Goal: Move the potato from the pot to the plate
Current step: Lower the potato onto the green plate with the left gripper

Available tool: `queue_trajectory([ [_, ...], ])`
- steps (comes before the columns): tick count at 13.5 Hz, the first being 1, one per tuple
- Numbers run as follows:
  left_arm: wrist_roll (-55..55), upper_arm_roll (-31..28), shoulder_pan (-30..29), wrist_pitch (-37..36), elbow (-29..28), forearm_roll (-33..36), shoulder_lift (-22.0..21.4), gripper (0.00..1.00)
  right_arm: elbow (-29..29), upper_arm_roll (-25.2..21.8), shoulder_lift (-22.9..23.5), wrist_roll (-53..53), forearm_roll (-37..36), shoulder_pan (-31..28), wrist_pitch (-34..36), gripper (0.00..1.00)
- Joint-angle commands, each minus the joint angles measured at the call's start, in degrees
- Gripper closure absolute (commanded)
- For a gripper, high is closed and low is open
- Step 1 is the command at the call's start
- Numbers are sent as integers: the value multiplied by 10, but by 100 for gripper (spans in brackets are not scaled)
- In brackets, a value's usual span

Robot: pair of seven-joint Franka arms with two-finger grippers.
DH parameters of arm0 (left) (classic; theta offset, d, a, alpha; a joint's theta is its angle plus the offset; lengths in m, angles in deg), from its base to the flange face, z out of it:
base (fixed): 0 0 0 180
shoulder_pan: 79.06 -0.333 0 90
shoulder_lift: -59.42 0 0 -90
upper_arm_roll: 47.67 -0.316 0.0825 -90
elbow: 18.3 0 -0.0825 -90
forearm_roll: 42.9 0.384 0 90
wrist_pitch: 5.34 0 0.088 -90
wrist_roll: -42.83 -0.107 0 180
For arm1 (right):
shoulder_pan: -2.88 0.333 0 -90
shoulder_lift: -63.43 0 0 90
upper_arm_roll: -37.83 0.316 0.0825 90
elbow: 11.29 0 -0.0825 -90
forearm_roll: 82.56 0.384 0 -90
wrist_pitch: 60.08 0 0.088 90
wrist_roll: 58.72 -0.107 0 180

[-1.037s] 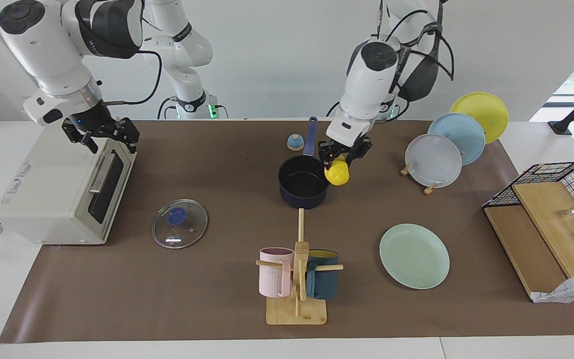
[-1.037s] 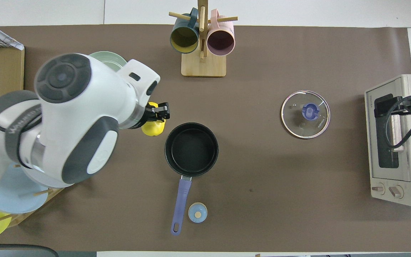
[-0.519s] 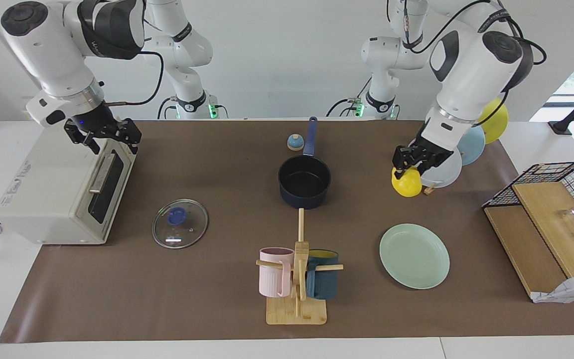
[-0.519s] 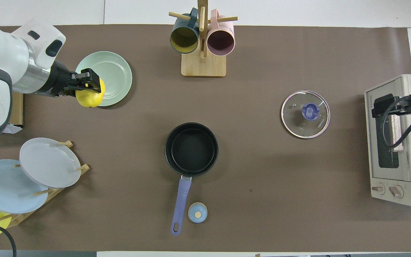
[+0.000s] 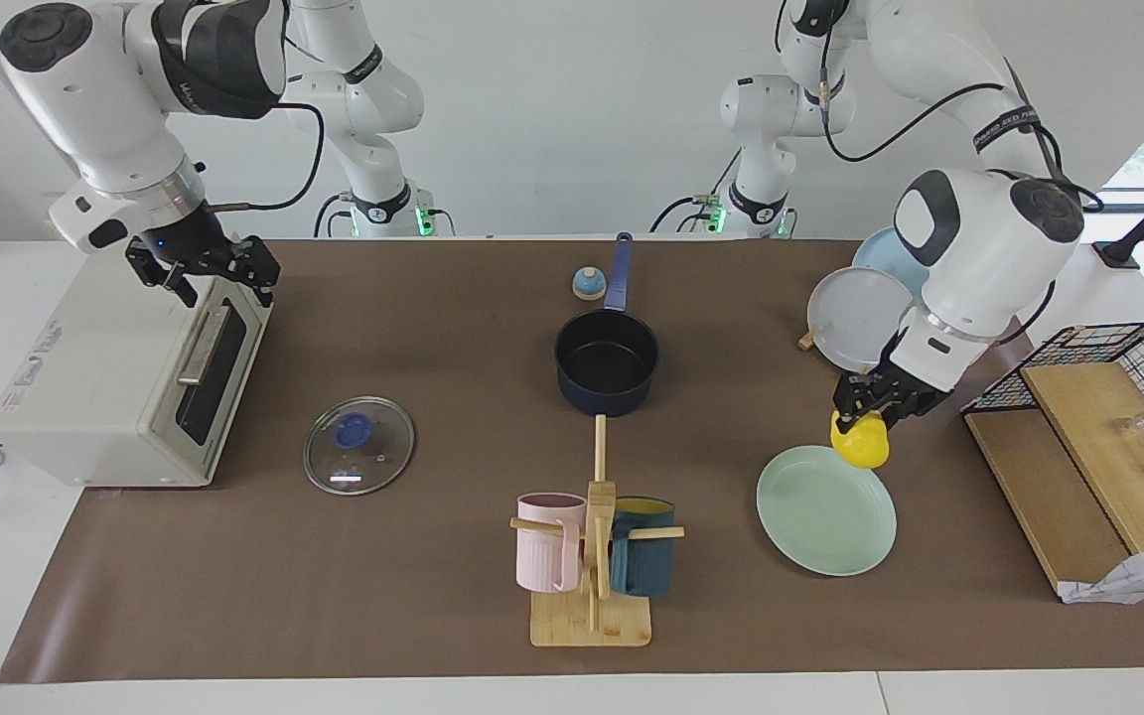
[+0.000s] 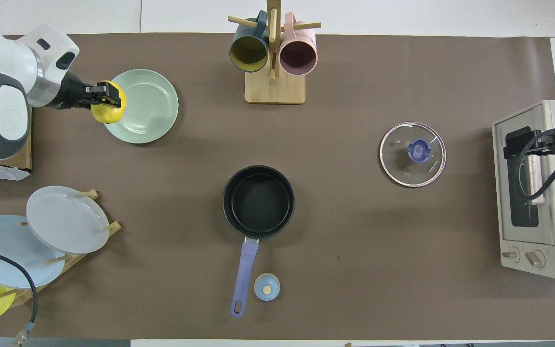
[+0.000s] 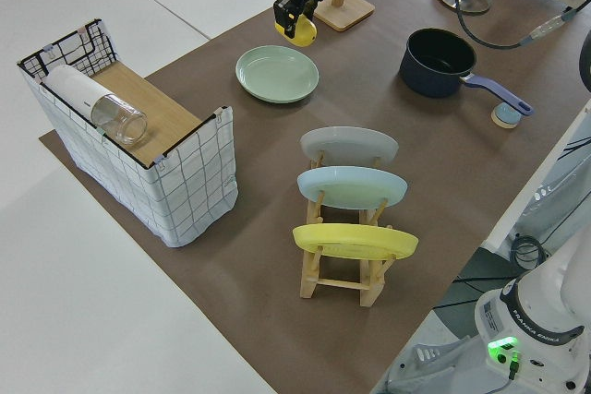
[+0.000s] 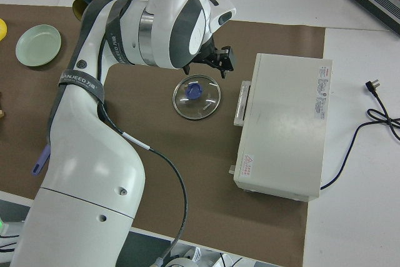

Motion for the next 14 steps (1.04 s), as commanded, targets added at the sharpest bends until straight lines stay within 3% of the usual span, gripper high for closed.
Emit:
queue_trajectory([
  [1,-27,4,-7,58,-8,-10,39,100,-2,2,-1,11,4,-6,1,0],
  [4,-27,4,0,123,-9,-9,84,100,-2,2,-1,11,4,-5,1,0],
  [9,-42,4,1,139,-29,-4,86,100,-2,2,-1,11,4,-6,0,0],
  [11,-47,4,1,128,-25,3,85,0,-2,2,-1,11,4,-5,1,0],
  [14,-46,4,-6,84,11,16,78,0,-2,2,-1,11,4,-5,0,0],
])
